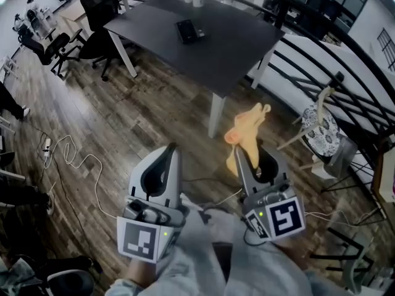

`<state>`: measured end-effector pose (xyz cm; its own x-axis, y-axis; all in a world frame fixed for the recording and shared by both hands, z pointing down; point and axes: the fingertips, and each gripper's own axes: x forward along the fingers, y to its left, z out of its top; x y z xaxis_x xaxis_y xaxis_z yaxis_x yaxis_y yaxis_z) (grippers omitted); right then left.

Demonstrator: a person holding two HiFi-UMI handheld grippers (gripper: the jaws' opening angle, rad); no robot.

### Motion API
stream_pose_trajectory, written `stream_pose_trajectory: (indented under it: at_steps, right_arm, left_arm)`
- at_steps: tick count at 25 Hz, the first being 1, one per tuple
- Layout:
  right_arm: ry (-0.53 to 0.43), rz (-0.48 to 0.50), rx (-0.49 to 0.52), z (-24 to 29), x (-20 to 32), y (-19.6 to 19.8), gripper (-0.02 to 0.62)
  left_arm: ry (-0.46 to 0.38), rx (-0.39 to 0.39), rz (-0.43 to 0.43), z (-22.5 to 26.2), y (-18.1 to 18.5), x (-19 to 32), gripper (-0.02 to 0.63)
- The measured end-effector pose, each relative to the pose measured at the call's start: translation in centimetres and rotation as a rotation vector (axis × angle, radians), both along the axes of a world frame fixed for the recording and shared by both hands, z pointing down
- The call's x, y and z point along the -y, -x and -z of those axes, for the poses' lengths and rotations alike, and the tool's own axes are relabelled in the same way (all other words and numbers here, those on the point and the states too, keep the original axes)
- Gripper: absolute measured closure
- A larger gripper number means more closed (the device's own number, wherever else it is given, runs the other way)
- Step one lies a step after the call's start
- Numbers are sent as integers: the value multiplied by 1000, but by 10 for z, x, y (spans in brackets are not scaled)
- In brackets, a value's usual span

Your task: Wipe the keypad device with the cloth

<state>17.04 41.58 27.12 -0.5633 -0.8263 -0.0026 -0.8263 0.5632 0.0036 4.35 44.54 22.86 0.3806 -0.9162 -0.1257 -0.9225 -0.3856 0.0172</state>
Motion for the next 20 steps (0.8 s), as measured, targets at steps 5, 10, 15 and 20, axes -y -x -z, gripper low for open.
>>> stream_pose_trajectory:
  at_steps: [5,10,15,20]
  right_arm:
    - [14,10,15,-3,-3,-6,495]
    - [19,8,36,-3,-5,-14,494]
    - [22,9,47,-5,-7,-21,495]
    - [18,-6,51,-6,-6,-28,495]
  left_arm:
    - [-14,10,9,2,-5,-2,592]
    - [-51,24,19,11,-11,-5,592]
    - [-12,38,7,6,-21,-8,592]
    - [-43,51,0,11,-25,-2,592]
